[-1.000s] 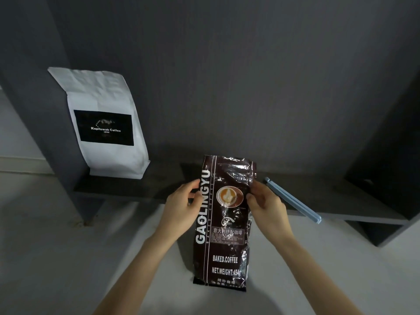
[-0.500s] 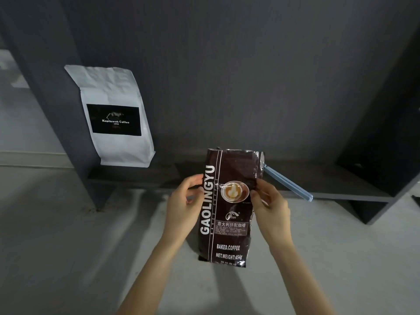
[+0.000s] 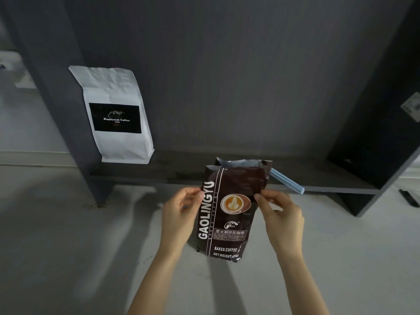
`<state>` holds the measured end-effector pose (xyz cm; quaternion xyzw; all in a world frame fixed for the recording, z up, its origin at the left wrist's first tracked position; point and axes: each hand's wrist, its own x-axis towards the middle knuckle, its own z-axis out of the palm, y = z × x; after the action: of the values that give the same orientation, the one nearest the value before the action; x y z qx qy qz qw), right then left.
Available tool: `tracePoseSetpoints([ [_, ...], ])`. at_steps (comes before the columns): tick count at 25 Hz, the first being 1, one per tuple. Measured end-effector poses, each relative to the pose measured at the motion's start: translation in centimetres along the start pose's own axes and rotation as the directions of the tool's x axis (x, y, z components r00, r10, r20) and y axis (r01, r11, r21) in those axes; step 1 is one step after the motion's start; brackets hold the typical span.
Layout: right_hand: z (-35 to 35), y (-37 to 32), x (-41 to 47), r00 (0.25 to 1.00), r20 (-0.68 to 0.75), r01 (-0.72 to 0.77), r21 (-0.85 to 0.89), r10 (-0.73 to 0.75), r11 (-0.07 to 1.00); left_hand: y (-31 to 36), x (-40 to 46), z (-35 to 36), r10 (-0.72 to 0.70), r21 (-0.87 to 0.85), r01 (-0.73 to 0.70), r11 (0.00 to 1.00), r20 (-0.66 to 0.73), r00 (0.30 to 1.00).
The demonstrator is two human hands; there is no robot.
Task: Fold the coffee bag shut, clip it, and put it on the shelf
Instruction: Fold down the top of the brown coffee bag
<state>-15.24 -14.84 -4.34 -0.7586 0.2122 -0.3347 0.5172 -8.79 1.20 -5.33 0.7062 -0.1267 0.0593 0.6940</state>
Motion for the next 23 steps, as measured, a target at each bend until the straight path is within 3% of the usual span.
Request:
tracePoseSetpoints([
  [9, -0.2, 0.6, -0.4, 0.998, 0.039, -0.047, 0.116, 0.043, 0.992, -0.1, -0.3, 0.5, -0.008, -0.066, 0.012, 0.998, 0.059, 0.998],
  [23, 0.2, 1.0, -0.5, 0.998, 0.052, -0.054, 0.153, 0.046, 0.987, -0.5, -0.3, -0.1, 0.059, 0.046, -0.061, 0.997, 0.035, 0.998],
])
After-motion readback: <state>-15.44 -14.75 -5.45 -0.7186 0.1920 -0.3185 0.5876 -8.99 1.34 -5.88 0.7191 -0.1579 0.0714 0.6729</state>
